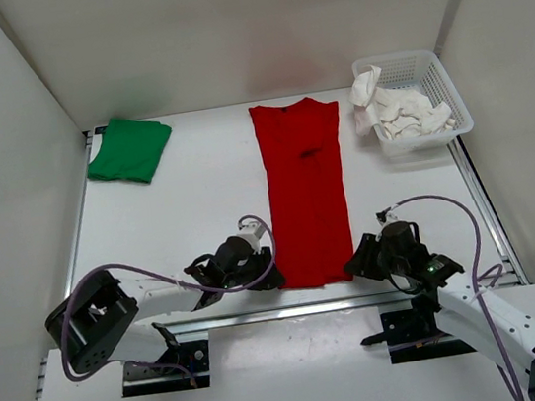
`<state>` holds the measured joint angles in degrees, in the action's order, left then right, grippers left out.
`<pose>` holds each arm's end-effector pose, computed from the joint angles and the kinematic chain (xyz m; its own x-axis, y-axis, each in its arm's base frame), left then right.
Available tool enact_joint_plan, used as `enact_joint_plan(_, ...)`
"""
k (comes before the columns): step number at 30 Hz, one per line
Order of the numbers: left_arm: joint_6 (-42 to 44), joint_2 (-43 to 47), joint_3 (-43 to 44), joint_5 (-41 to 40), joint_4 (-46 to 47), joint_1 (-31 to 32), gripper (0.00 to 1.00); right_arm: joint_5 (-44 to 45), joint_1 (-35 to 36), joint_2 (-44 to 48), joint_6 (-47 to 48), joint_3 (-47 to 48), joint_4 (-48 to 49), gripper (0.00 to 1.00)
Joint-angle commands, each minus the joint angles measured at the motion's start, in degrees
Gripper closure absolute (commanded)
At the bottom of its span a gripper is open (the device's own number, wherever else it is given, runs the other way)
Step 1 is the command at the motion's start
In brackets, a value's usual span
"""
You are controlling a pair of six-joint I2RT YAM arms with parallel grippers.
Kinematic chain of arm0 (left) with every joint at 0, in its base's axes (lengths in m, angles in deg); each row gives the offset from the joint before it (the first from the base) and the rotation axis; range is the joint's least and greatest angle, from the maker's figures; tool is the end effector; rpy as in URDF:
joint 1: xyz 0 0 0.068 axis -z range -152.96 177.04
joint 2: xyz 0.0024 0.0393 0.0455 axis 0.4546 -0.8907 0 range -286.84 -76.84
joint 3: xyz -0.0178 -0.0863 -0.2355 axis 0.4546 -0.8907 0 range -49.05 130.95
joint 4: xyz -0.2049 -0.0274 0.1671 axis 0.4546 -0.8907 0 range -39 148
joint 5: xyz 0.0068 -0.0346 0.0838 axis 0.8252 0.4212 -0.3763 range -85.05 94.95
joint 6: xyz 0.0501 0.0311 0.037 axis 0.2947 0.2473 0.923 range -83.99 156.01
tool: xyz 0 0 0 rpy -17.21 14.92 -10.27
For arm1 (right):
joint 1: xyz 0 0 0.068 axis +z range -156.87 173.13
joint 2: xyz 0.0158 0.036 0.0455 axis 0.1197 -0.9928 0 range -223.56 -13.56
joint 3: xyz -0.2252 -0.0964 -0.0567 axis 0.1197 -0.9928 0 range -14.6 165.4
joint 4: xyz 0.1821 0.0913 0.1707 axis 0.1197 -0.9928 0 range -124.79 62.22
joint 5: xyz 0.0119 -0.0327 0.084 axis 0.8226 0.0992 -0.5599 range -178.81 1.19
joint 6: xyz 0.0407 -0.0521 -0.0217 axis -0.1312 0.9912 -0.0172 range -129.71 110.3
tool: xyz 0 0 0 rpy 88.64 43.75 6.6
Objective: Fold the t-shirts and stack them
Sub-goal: Grab the bottom of the folded rectangular tshirt with both arms, then fold the folded rectangular tshirt in 1/3 of the way
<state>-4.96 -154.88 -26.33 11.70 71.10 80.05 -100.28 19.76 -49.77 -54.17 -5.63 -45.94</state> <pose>0.1498 -0.2099 0.0914 -0.8597 0.0592 -0.5074 0.3735 0.7505 -0.5452 0.1426 0.0842 0.1033 -0.8493 0.3421 -0.4020 0.0431 0.8041 0.5930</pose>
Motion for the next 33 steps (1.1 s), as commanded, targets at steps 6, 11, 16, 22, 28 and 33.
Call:
enact_joint_plan(6,-2.4,-3.0,0.0,-0.9,-0.4,1.6,1.0,-1.5,4.3,-3.4,-1.2,-0.6,-0.4,1.0)
enact_joint_plan(11,-1.7,9.9,-4.7,-5.7,-11.0,0.2,1.0,2.1,21.6,-7.8,-7.2,3.1,-0.9,1.0)
enact_joint_plan(16,-7.4,21.4,-10.1,-4.3,-18.9,3.2,1.0,7.4,31.5,-4.7,-11.7,6.8,-9.3,1.0)
enact_joint_plan(22,-1.8,21.7,2.6,-2.5,-22.9,-5.6,1.0,-4.1,5.9,-4.3,5.6,13.6,-7.7,1.0)
enact_joint_plan(28,3.0,2.9,24.4,1.9,-21.5,-15.8,1.0,-12.1,-17.1,-20.6,18.6,25.1,-1.0,1.0)
enact_joint_plan(33,5.6,-16.5,43.0,0.3,-25.5,-19.5,1.0,-9.5,-18.8,-35.3,18.4,34.3,5.9,1.0)
